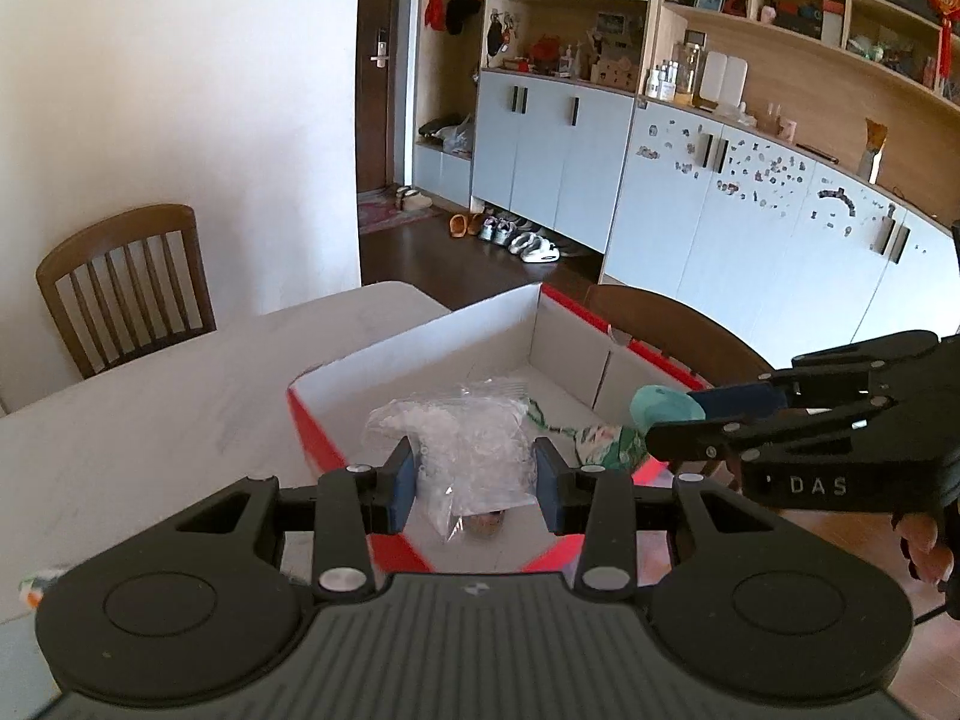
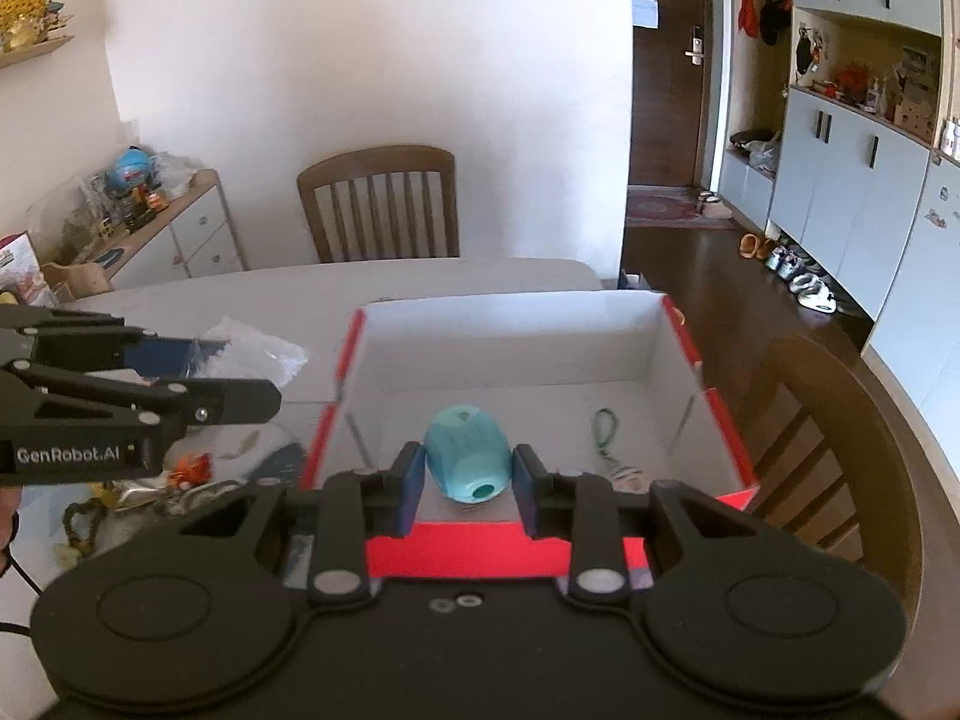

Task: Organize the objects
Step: 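Carry the foam bag and teal toy over the red box, then open both grippers to drop the foam bag and teal toy into the box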

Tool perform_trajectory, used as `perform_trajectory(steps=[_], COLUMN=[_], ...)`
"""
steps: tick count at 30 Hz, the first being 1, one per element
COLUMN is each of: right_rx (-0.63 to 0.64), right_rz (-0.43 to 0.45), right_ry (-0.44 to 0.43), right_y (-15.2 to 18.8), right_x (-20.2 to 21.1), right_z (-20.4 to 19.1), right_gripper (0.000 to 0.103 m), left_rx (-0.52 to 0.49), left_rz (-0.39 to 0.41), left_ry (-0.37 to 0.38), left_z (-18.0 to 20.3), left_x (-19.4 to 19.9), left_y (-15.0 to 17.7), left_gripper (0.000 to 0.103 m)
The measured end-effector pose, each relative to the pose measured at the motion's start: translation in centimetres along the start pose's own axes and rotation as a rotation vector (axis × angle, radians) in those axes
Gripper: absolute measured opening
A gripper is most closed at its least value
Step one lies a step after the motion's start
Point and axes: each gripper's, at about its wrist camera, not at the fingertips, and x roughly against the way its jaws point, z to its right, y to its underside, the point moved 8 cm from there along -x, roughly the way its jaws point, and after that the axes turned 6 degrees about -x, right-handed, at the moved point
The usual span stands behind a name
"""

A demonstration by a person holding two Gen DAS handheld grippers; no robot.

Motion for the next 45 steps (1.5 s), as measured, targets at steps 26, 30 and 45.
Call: perform_trajectory(steps=[26, 30, 45], right_rx=[0.072, 0.089, 0.089], right_rz=[-0.216, -0.275, -0.402], right_ry=[-0.067, -0.079, -0.074], right_y=[0.2, 1.1, 2.9], right_x=[-11.1, -12.7, -15.9], right_z=[4.4, 4.2, 3.9], right_gripper=[0.03, 0.029, 0.029], left_rx=[-0.006, -0.007, 0.039], left_rz=[-0.286, -0.331, -0.495], left_ry=[-0.042, -0.046, -0.048], left_z=[0.5, 0.5, -0.6], left_x=[-18.2, -20.1, -24.7], left_y=[-2.0, -1.1, 1.4], left_gripper=[0.04, 0.04, 0.04])
